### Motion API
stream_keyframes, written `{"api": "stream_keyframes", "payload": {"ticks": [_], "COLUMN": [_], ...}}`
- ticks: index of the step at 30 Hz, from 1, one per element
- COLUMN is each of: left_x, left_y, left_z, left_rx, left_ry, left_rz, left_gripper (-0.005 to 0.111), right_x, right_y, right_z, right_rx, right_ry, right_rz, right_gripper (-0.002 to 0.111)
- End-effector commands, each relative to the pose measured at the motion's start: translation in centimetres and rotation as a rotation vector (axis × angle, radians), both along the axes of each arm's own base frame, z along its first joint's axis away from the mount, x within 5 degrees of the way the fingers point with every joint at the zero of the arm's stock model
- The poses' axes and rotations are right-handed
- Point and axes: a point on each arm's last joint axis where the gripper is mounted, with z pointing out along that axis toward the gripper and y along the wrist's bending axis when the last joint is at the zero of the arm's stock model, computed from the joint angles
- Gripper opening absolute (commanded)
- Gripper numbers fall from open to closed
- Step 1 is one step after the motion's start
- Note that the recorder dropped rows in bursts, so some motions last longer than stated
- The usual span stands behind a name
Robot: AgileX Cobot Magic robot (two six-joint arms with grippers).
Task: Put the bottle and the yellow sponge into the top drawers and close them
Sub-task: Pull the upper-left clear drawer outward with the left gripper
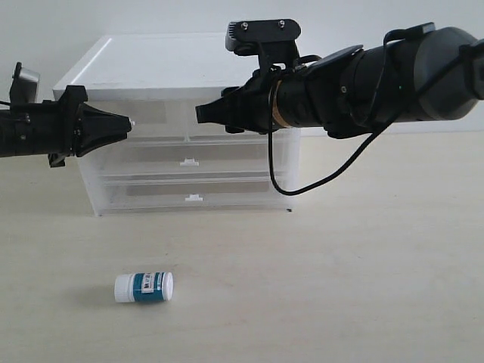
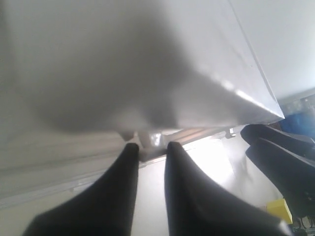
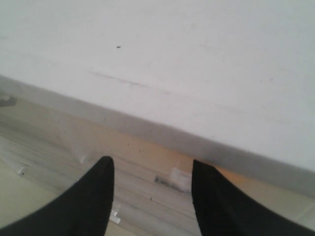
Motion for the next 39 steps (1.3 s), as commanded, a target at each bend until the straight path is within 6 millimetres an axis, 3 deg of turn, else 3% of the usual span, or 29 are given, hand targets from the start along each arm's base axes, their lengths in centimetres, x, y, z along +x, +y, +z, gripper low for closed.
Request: {"api": "stream_keyframes", "payload": {"ticks": [1, 14, 26, 39], "left_x": [-0.5, -2.4, -5.2, -8.0], "left_y": [-0.5, -0.9, -1.3, -1.6], "left_z": [1.0, 0.5, 1.5, -0.9], "left_rx": [-0.083, -0.092, -0.094, -0.084], "left_ry": [-0.055, -0.06, -0.111, -0.059], "left_rz": [-0.052, -0.1, -0.15, -0.167], "left_gripper": [0.004, 0.004, 0.004, 0.004], "right_x": [1.0, 1.0, 1.0, 1.1], "right_y": [-1.1, -1.2, -1.2, -1.1], "right_z": [0.8, 0.8, 0.8, 0.9], "right_rx": [-0.043, -0.051, -0.054, -0.049], "right_ry": [-0.069, -0.075, -0.077, -0.077], "right_rz": [-0.087, -0.096, -0.098, -0.095], "right_gripper": [0.046, 0.046, 0.046, 0.046]}}
